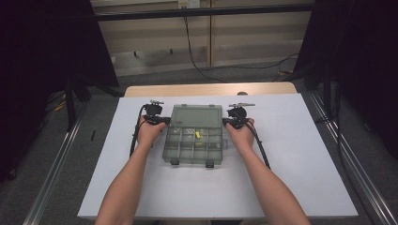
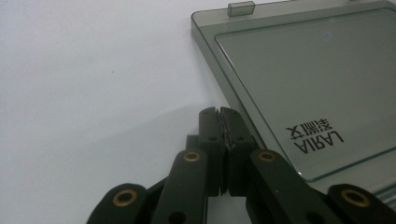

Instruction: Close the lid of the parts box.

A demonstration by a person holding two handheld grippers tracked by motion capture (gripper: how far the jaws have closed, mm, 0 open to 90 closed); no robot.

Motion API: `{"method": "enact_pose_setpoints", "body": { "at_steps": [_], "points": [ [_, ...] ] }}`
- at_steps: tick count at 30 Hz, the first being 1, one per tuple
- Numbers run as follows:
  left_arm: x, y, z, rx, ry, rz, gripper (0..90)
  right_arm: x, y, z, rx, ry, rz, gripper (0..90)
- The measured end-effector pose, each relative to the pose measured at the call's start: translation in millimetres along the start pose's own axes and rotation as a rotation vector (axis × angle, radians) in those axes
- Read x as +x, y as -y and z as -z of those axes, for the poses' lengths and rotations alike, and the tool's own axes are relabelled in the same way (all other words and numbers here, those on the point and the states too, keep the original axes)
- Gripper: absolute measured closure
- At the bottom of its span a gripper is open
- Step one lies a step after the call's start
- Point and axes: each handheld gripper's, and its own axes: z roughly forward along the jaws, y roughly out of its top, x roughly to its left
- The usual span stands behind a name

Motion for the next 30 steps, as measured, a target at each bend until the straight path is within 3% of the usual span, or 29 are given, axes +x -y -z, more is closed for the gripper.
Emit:
{"method": "enact_pose_setpoints", "body": {
  "at_steps": [12, 14, 17, 20, 25, 30],
  "points": [
    [3.0, -3.5, -5.8, -0.019, 0.005, 0.051, 89.6, -5.3, -8.9, -9.0, 0.000, -0.003, -0.072, 90.0],
    [4.1, -4.4, -7.9, -0.026, 0.011, 0.071, 89.7, -5.0, -10.5, -10.5, 0.002, 0.005, -0.069, 90.0],
    [4.8, -8.2, -8.8, -0.003, 0.009, 0.069, 90.0, -3.3, -14.1, -11.9, 0.018, 0.020, -0.050, 90.0],
    [5.2, -8.9, -9.9, -0.005, 0.011, 0.108, 90.0, -4.0, -14.3, -12.4, 0.018, 0.016, -0.061, 90.0],
    [2.0, -9.3, -9.7, -0.001, -0.013, 0.104, 90.0, -3.4, -13.6, -12.3, 0.013, 0.019, -0.064, 90.0],
    [4.3, -8.4, -9.5, -0.010, 0.009, 0.153, 90.0, -7.0, -12.3, -11.7, 0.004, -0.015, -0.119, 90.0]
  ]
}}
